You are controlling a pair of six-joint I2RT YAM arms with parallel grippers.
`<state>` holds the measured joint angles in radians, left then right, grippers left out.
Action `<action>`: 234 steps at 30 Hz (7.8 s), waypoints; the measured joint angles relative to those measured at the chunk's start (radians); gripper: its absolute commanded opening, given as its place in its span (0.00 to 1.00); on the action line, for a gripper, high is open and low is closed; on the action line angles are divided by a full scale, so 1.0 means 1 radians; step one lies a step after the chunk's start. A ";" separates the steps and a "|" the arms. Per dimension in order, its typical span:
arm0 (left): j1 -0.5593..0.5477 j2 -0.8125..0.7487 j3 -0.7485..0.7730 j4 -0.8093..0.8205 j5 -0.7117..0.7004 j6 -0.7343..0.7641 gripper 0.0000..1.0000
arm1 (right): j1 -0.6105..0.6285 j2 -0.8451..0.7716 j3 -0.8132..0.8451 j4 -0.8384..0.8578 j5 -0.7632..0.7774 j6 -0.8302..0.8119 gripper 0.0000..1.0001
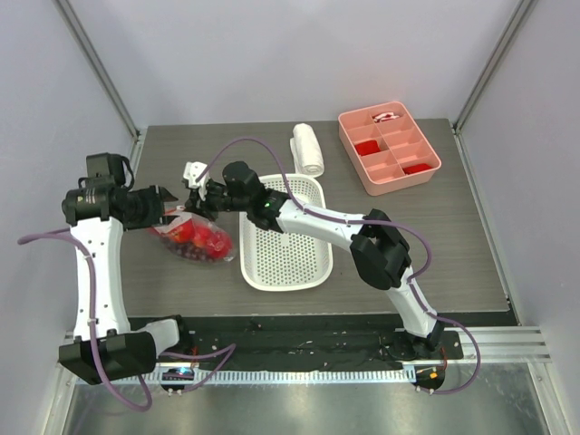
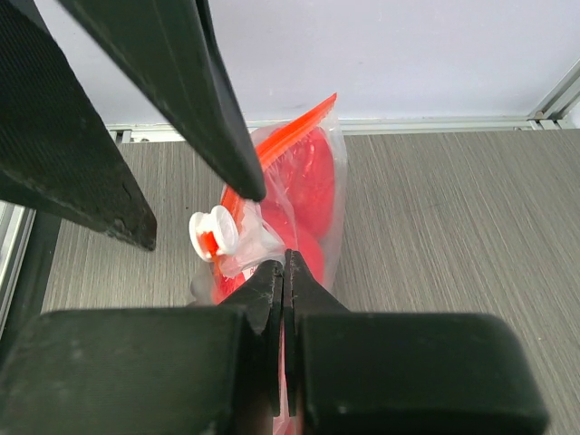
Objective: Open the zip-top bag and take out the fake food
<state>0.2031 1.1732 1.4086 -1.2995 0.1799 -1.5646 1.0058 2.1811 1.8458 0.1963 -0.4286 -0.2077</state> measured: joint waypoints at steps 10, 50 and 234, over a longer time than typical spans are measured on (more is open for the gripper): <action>0.000 -0.027 0.021 -0.003 -0.012 -0.005 0.42 | 0.000 0.000 0.000 -0.002 0.000 -0.001 0.01; 0.000 0.061 0.010 0.014 -0.003 0.082 0.00 | 0.003 -0.019 0.023 -0.072 -0.039 -0.063 0.43; -0.112 -0.049 -0.297 0.532 -0.003 0.786 0.00 | 0.003 -0.067 0.347 -0.680 0.171 0.703 0.26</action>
<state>0.0910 1.1240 1.1118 -0.7673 0.1772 -0.7788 1.0092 2.1139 2.1929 -0.4835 -0.2573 0.4953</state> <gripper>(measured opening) 0.003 0.299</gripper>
